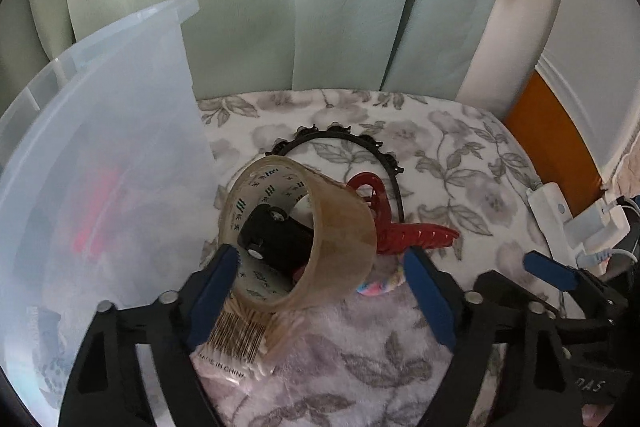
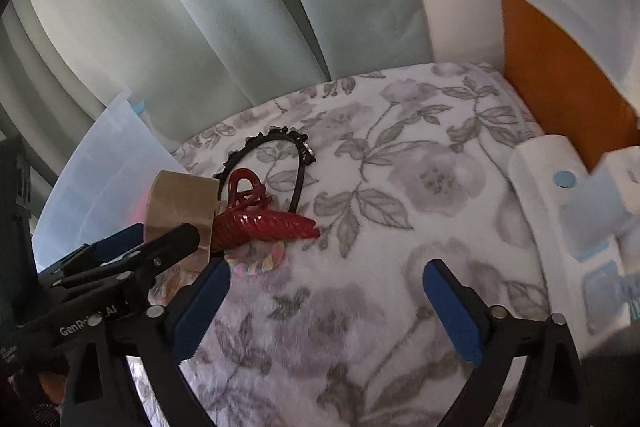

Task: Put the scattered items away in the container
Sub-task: 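Grasp the brown tape roll with the left gripper while the right grasps the red claw clip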

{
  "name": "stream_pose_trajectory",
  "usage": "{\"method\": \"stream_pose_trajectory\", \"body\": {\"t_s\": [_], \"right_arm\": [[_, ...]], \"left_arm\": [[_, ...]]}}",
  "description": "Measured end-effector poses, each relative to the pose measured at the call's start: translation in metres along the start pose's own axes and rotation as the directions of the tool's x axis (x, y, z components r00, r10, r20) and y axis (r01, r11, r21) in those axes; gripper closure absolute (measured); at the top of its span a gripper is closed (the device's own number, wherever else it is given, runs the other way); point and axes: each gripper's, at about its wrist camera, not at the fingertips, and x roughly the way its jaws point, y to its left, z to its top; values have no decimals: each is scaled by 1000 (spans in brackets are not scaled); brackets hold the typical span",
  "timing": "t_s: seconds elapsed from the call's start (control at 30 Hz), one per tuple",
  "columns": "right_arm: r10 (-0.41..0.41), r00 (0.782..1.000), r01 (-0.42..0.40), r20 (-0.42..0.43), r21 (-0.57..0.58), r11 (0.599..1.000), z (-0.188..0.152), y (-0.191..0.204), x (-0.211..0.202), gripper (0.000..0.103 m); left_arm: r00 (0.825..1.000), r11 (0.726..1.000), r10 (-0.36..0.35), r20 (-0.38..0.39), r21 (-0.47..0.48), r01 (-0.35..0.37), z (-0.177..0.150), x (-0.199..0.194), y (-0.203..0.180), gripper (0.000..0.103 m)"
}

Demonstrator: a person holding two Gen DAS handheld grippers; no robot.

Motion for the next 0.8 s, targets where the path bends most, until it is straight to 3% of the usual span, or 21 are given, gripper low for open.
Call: {"method": "stream_pose_trajectory", "body": {"t_s": [0.17,0.33,0.57,0.73,0.8], "right_arm": [[44,999,-44,-14,-33,998,6,3,15,16],[150,988,-150,-30,10,989,11,-1,33,20],[200,979,-198,-28,58,978,15,-4,49,22],[226,973,-225,-40,22,974,18,4,58,34],[247,967,-247,-54,6,969,19,7,58,46]], "left_arm": [[1000,1000,-13,-8,15,13,-1,7,0,48],[997,997,-79,-10,-26,79,0,11,9,51],[991,990,-137,-9,-46,136,2,11,11,63],[987,987,-158,-14,-44,157,2,10,10,72],[987,986,-160,-9,-39,160,2,8,9,76]]}}
